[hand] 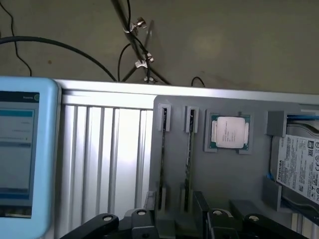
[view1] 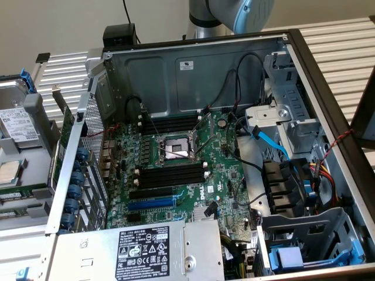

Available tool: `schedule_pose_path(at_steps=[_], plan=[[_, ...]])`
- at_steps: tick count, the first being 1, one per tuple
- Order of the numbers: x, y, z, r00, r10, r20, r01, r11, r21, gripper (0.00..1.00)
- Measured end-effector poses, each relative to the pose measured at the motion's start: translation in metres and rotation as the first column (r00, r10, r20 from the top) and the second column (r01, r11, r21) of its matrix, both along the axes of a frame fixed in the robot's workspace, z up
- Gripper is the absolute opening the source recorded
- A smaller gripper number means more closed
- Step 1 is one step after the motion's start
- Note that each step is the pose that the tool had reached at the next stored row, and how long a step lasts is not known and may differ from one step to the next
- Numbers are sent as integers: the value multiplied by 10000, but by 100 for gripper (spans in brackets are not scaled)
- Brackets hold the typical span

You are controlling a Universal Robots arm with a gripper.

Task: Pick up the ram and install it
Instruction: 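Pick up the ram and move it above insertion slot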

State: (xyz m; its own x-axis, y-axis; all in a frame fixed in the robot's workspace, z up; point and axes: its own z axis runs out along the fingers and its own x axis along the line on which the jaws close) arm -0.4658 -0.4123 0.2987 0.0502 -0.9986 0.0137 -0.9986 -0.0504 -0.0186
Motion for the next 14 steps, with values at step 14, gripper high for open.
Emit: schedule_pose_path(at_steps=[14], plan=[[6, -36, -254, 10000, 6, -26, -6, 10000, 0, 42]])
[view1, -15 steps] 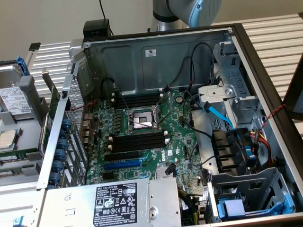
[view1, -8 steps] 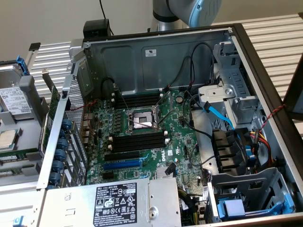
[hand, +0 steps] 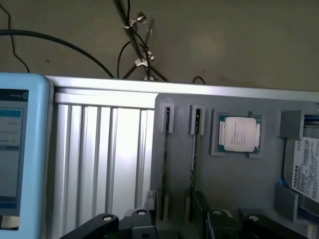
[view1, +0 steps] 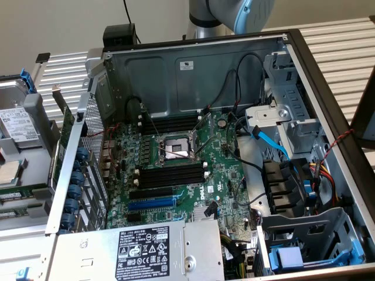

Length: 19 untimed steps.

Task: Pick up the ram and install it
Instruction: 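Pick up the ram and move it above insertion slot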

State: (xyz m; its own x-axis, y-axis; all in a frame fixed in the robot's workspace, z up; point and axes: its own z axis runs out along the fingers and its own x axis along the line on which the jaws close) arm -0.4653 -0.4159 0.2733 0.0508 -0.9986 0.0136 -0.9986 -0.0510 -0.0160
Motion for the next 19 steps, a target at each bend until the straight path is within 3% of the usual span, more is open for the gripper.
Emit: schedule_pose_path(at_steps=[8, 19], plan=[[21, -72, -145, 10000, 4, -53, -4, 10000, 0, 42], [93, -147, -346, 10000, 18, -55, -18, 10000, 0, 42]])
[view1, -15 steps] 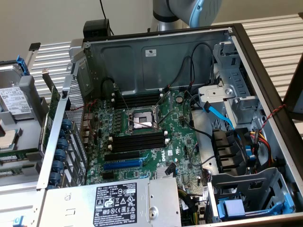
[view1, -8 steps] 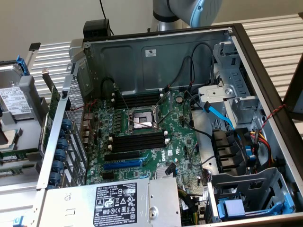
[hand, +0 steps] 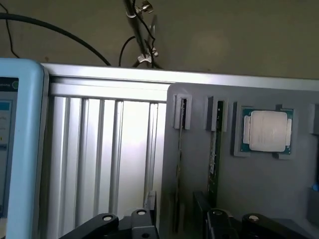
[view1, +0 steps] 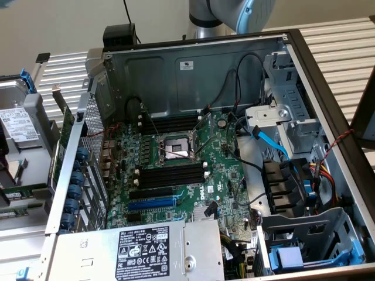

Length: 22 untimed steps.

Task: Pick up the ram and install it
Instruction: 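Pick up the ram and move it above insertion slot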

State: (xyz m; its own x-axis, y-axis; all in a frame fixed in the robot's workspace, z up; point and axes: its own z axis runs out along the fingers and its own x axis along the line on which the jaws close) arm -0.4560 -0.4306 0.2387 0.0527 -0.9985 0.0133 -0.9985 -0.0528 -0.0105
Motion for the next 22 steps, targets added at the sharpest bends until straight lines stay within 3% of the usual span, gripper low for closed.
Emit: schedule_pose_path(at_steps=[4, 10, 12, 17, 22], plan=[[16, -12, -69, 10000, 19, -15, -19, 10000, 22, 42], [26, -34, -136, 9999, 47, -100, -45, 9998, 204, 42], [26, -35, -139, 9999, 46, -158, -43, 9998, 217, 42], [26, -35, -180, 9999, 47, -156, -43, 9997, 234, 42], [29, -35, -269, 9999, 49, -156, -43, 9995, 328, 42]])
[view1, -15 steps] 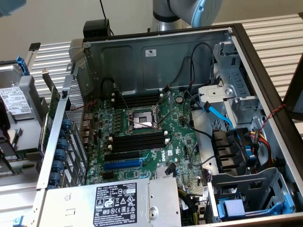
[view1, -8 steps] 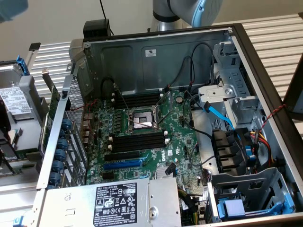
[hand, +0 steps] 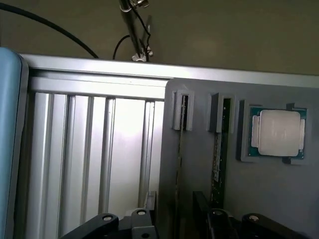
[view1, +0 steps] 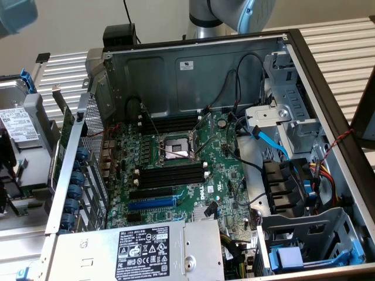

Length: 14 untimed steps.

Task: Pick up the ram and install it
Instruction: 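Pick up the ram and move it above insertion slot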

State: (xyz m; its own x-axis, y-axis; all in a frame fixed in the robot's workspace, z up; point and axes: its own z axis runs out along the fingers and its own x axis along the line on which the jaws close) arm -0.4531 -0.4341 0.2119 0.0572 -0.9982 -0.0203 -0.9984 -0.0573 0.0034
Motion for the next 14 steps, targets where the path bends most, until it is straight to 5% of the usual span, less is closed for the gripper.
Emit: schedule_pose_path(at_steps=[4, 14], plan=[[1, 8, -47, 10000, 0, -35, 0, 10000, 54, 42], [-1, 38, -99, 9998, -2, -223, 3, 10000, 63, 42]])
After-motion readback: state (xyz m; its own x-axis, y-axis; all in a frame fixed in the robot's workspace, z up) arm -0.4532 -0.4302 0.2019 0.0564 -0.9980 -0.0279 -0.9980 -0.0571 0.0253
